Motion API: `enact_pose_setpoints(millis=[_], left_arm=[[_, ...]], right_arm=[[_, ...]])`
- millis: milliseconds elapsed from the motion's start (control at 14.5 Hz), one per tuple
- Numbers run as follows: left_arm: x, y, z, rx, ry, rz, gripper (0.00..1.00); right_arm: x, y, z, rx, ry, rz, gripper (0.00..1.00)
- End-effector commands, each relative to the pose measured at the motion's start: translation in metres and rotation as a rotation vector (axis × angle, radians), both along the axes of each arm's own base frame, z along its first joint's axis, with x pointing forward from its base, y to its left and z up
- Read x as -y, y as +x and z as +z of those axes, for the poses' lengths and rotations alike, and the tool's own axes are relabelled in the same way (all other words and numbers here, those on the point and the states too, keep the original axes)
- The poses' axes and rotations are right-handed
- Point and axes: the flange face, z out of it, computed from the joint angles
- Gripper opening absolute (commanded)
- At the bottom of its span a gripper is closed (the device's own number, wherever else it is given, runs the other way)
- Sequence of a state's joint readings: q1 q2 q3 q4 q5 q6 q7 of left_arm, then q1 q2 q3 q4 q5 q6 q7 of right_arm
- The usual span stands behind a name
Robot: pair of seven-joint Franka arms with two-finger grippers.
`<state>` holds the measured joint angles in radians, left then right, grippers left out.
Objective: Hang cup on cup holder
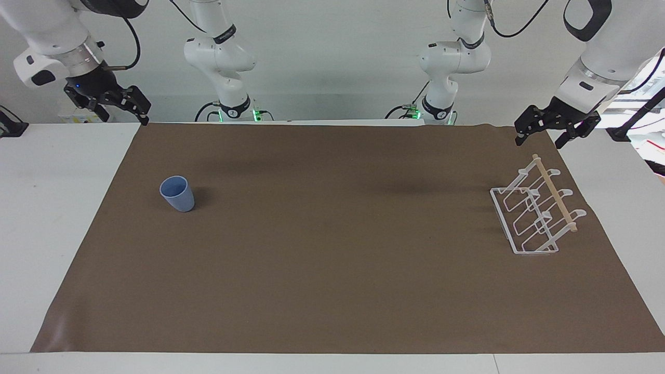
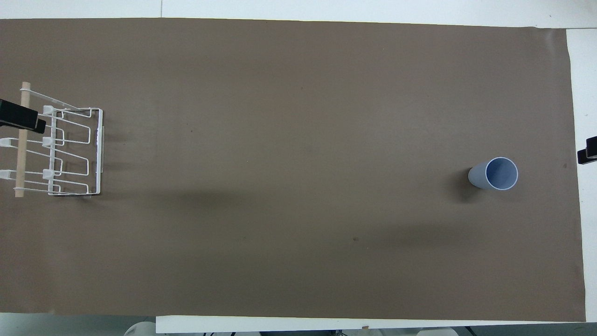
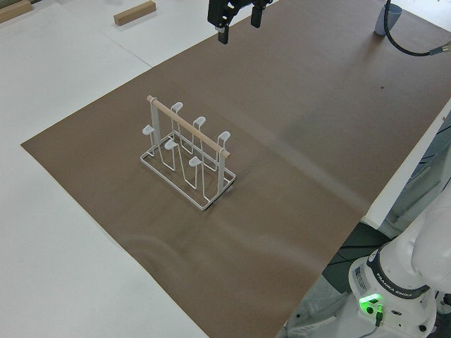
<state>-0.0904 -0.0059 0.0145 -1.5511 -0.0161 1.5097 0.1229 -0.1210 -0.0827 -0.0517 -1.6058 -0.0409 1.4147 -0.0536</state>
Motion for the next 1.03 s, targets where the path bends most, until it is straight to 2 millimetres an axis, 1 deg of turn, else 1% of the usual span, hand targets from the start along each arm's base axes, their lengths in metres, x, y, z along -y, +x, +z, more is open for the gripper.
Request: enact_pose_setpoints(millis=[0, 275, 344, 413, 481, 550, 688, 757, 825, 894, 963], left_arm=[[-0.004, -0.001, 0.002, -0.018, 0.022, 0.000, 1.00], [-0.003, -0.010, -0.006, -0.035, 0.023, -0.006, 1.00], [-0.007, -0.009, -0.006, -0.034, 0.023, 0.000, 1.00], [-0.009, -0.009, -0.006, -0.032, 0.023, 0.004, 1.00], [-0.012, -0.009, -0.006, -0.032, 0.022, 0.009, 1.00], [-0.012, -0.009, -0.006, -0.032, 0.022, 0.010, 1.00], [-0.012, -0.009, -0.006, -0.032, 0.022, 0.010, 1.00], [-0.012, -0.009, -0.006, -0.032, 0.022, 0.009, 1.00], [-0.012, -0.009, -0.006, -0.032, 0.022, 0.009, 1.00], [-0.012, -0.009, -0.006, -0.032, 0.022, 0.009, 1.00], [-0.012, -0.009, -0.006, -0.032, 0.022, 0.010, 1.00]], right_arm=[[0.002, 0.000, 0.002, -0.004, 0.021, 0.017, 1.00], [0.002, -0.001, 0.001, -0.006, 0.023, 0.018, 1.00], [0.001, -0.002, -0.007, -0.018, 0.026, 0.018, 1.00], [0.001, -0.007, -0.016, 0.004, 0.023, 0.020, 1.00], [0.002, -0.010, -0.033, 0.028, 0.021, 0.028, 1.00], [0.008, -0.016, -0.055, 0.059, 0.021, 0.059, 1.00], [0.026, -0.017, -0.101, 0.094, 0.021, 0.173, 1.00], [0.035, -0.014, -0.122, 0.101, 0.023, 0.224, 1.00], [0.041, -0.008, -0.147, 0.100, 0.023, 0.259, 1.00], [0.047, -0.001, -0.171, 0.097, 0.024, 0.274, 1.00], [0.052, 0.001, -0.191, 0.085, 0.029, 0.266, 0.99]])
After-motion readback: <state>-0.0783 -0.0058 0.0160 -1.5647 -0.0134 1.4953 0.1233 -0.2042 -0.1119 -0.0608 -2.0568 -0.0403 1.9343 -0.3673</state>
